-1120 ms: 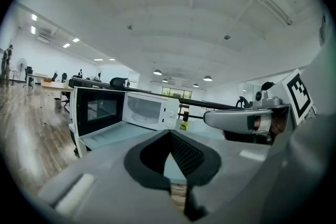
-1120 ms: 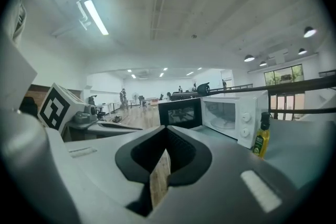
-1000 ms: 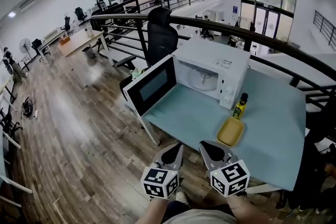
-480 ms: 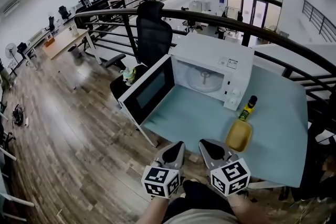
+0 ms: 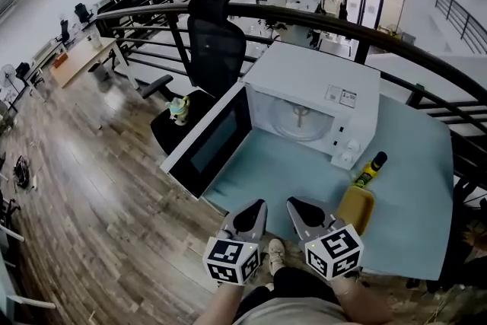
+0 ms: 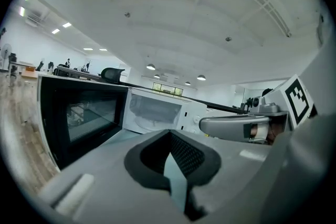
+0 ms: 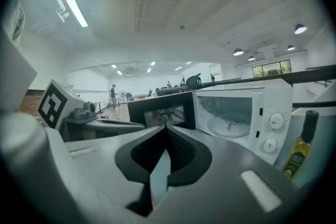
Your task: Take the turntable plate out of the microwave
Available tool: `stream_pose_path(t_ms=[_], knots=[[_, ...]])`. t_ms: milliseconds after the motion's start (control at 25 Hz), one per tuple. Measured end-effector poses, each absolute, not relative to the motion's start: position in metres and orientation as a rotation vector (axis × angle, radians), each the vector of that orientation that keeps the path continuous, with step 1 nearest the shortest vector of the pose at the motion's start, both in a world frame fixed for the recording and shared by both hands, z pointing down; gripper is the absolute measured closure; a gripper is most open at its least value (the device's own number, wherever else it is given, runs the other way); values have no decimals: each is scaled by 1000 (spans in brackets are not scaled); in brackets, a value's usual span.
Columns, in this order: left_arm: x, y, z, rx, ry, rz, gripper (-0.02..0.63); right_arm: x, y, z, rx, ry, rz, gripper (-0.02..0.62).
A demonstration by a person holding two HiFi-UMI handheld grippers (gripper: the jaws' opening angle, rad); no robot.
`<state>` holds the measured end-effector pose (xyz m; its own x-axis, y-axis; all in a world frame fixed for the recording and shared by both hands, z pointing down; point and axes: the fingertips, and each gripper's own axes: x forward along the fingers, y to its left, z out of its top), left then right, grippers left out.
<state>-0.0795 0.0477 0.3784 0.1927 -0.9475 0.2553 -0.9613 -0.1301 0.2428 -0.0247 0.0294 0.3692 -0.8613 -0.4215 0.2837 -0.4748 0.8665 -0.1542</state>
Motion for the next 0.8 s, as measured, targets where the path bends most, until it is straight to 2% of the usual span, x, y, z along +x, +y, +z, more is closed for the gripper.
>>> stream_pose_path(t_ms=[280, 600, 800], knots=[[-88, -11, 392, 2179, -1704, 130, 604, -40, -33, 386, 737, -2759, 348, 580], [-96, -64, 413, 2170, -1630, 162, 604, -45, -87, 408, 831, -2739, 526, 588], [-96, -87, 424, 2154, -1608, 167, 604, -46, -107, 421, 859, -2728, 668, 532]])
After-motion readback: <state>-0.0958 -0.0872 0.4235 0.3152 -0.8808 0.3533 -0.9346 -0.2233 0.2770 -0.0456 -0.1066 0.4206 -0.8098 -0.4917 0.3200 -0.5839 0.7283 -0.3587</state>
